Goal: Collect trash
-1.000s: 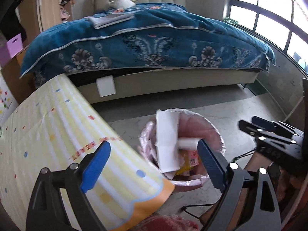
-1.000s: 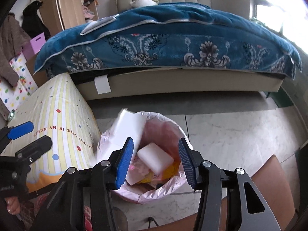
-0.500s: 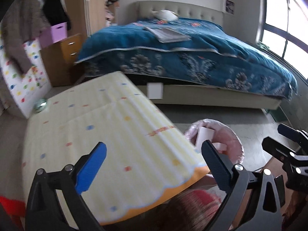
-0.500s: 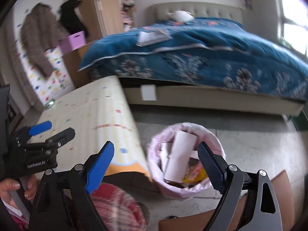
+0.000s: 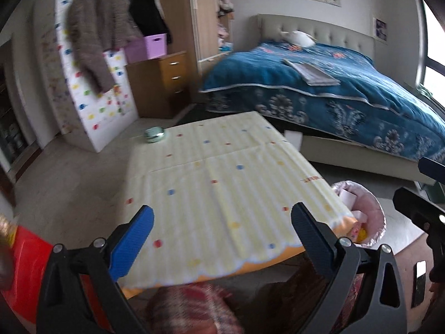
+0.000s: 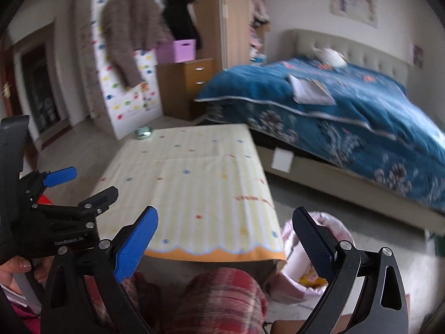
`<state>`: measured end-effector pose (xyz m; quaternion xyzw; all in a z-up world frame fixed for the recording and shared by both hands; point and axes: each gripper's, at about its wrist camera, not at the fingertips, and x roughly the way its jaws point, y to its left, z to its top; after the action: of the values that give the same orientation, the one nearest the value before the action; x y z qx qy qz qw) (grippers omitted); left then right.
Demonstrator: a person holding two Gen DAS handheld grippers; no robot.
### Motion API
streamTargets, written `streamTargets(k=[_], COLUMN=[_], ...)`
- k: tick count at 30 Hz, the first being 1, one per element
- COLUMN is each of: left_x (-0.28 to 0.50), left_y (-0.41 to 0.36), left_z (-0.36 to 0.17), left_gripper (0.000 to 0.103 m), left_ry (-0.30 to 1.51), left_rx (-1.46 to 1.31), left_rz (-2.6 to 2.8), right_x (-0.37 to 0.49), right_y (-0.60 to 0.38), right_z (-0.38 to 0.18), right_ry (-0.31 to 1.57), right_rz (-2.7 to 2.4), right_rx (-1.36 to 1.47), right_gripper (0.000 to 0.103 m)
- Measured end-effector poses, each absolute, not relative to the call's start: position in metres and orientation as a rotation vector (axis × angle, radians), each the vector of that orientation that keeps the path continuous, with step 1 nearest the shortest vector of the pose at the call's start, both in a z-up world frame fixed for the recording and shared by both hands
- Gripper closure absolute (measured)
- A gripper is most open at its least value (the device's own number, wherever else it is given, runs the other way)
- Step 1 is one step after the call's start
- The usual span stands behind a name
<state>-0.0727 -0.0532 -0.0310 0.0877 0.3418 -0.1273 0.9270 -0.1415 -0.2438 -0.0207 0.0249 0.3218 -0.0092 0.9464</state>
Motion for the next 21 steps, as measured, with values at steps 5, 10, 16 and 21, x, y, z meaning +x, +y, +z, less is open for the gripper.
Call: streamTargets(k=[5,10,16,21], left_x=[-0.081,-0.086,-0.09,-0.09], left_y=[-0.015,0.013,0.025,0.024], left_z=[-0.02,-0.012,-0.006,-0.006], left_gripper=[0.007,0.007,0.007,0.007], left_ry=[0.697,0.696,0.685,0.684], left_rx=[0.157,0.136,0.122,0.12], left_rz=[-0.164,-0.1,-0.082,-0.086], right_x=[-0.14,-0.142,-0.145,-0.145], right_y=[-0.212,-0.186,-0.176,-0.174], right_z=[-0.003,0.011,0.017,0.021], right_ry=[0.644,0.629,0.62,0.616], right_rz=[0.032,0.066,0.076,0.069], right_rx=[0.025,-0.002,-0.019,-0.014], right_gripper=[0.007,0.007,0.007,0.007])
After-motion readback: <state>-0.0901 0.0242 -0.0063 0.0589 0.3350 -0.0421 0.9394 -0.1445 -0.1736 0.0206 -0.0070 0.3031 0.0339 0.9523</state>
